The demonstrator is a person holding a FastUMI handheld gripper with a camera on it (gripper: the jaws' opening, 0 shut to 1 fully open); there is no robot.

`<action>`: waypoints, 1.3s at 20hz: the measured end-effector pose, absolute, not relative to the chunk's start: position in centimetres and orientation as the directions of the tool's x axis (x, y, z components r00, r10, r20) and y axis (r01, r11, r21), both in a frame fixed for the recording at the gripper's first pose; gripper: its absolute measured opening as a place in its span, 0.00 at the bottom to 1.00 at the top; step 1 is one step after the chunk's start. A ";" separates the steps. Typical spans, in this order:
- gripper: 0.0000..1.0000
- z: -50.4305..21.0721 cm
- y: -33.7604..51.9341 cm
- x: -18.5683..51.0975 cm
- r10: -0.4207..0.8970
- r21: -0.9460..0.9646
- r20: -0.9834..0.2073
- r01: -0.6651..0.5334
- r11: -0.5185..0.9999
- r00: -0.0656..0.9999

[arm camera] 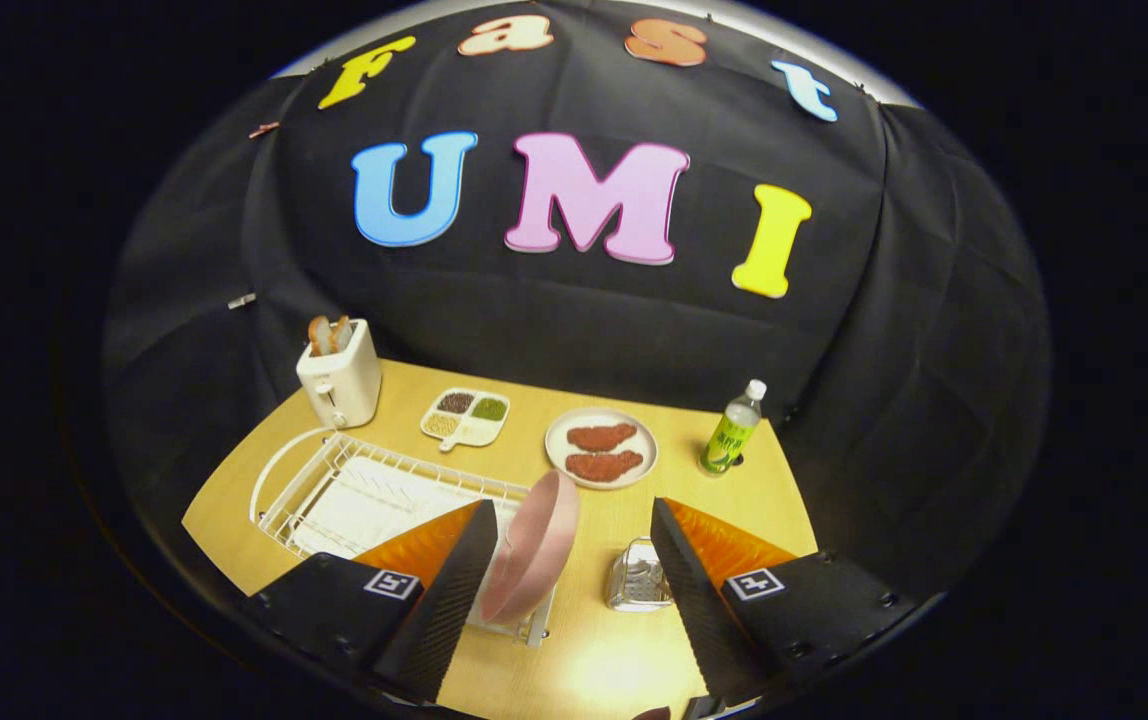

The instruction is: Take the plate from the dish rack, then take the spoon from the basket and place it into the plate.

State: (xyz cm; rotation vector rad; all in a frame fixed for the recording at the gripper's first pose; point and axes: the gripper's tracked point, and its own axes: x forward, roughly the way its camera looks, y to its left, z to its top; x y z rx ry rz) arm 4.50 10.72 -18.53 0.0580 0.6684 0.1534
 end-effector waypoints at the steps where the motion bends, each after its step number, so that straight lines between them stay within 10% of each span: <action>1: 0.94 -19.6 11.2 4.9 0.161 0.109 -0.643 -0.118 0.987 0.749; 8: 0.81 -26.8 13.3 6.5 0.106 0.117 -0.801 -0.020 0.993 0.589; 16: 0.28 -30.2 11.6 6.9 -0.098 -0.039 -0.859 0.126 0.991 0.502; 26: 0.24 -27.1 12.3 9.3 -0.199 -0.247 -0.816 -0.016 0.969 0.543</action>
